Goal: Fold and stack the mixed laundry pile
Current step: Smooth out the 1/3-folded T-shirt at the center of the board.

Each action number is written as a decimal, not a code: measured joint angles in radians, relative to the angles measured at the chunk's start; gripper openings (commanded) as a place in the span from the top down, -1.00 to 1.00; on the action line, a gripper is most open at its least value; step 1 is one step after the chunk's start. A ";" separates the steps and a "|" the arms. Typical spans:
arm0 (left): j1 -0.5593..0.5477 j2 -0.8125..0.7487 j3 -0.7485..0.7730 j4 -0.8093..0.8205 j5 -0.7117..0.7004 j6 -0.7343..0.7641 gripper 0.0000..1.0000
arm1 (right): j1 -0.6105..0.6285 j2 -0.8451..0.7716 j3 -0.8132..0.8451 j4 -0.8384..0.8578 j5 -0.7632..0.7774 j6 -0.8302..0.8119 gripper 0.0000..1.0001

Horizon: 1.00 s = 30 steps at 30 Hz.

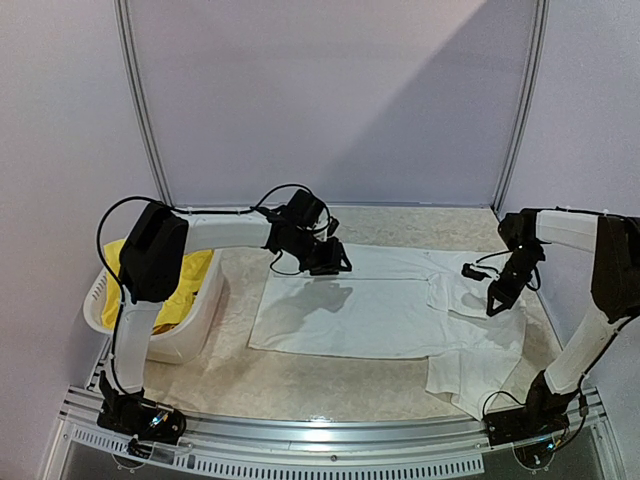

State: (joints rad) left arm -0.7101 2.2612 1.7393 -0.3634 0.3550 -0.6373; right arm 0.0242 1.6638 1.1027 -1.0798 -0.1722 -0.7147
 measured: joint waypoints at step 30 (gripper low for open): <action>0.003 -0.010 -0.048 0.030 0.015 -0.006 0.18 | 0.077 0.014 0.214 -0.086 -0.151 0.086 0.57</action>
State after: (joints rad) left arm -0.7067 2.2509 1.6913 -0.3336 0.3698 -0.6434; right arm 0.1013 1.6779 1.3170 -1.1656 -0.3229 -0.6285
